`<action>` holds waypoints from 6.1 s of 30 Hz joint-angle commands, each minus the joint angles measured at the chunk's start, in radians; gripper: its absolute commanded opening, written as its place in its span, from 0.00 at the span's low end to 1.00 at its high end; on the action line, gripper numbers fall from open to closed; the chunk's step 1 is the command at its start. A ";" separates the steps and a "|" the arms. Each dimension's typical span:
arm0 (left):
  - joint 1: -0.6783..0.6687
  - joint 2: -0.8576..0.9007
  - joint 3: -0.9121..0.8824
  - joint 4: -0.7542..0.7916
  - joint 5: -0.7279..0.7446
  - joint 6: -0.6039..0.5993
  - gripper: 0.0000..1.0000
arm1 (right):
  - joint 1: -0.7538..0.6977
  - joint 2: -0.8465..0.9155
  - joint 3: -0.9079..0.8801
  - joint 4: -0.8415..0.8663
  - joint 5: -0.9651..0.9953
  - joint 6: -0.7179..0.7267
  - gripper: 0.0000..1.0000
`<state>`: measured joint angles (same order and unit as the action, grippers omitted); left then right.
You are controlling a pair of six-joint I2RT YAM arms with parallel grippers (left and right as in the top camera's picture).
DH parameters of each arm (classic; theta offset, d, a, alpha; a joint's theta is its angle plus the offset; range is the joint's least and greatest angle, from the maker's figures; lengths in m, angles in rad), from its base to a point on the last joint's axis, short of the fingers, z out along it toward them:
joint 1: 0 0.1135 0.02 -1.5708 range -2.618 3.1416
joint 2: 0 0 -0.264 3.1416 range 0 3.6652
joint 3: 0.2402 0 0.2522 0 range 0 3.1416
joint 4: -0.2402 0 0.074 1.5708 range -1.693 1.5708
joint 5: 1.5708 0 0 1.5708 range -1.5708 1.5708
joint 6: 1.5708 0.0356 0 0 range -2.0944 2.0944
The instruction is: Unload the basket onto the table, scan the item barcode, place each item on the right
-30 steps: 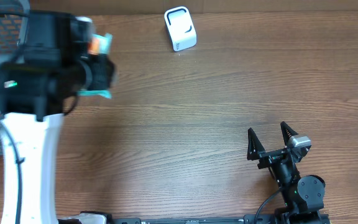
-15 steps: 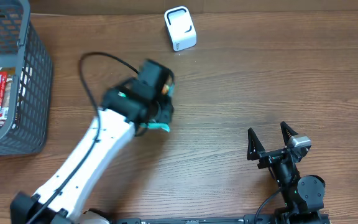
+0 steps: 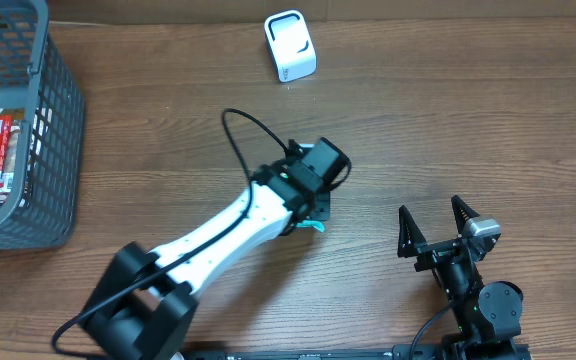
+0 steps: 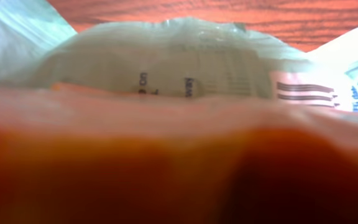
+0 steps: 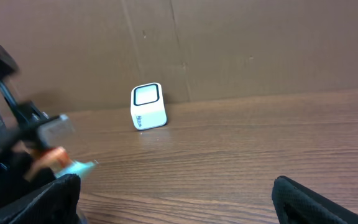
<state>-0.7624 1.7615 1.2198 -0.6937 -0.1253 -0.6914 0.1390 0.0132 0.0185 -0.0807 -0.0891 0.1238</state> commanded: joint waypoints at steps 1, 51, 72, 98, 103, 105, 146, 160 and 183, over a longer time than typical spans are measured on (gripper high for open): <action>-0.007 0.033 -0.001 0.027 -0.033 -0.058 0.41 | -0.002 -0.005 -0.011 0.003 0.009 0.003 1.00; 0.013 -0.032 0.239 -0.215 -0.070 0.119 0.79 | -0.002 -0.005 -0.011 0.003 0.009 0.003 1.00; 0.016 -0.032 0.229 -0.201 -0.065 0.087 0.65 | -0.002 -0.005 -0.011 0.003 0.009 0.003 1.00; 0.029 -0.017 0.207 -0.195 -0.068 0.094 0.61 | -0.002 -0.005 -0.011 0.003 0.009 0.003 1.00; 0.028 -0.016 0.206 -0.226 -0.062 0.106 0.54 | -0.002 -0.005 -0.011 0.003 0.009 0.003 1.00; 0.027 -0.016 0.206 -0.222 -0.056 0.144 0.52 | -0.002 -0.005 -0.011 0.003 0.009 0.003 1.00; -0.045 -0.016 0.269 -0.256 -0.066 0.212 0.37 | -0.002 -0.005 -0.011 0.003 0.009 0.003 1.00; -0.045 -0.014 0.214 -0.242 -0.095 0.209 0.38 | -0.002 -0.005 -0.011 0.003 0.009 0.003 1.00; -0.043 -0.014 0.213 -0.320 -0.162 0.155 0.22 | -0.002 -0.005 -0.011 0.003 0.009 0.003 1.00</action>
<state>-0.7990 1.7439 1.4422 -1.0107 -0.2672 -0.5144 0.1387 0.0132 0.0185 -0.0807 -0.0887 0.1238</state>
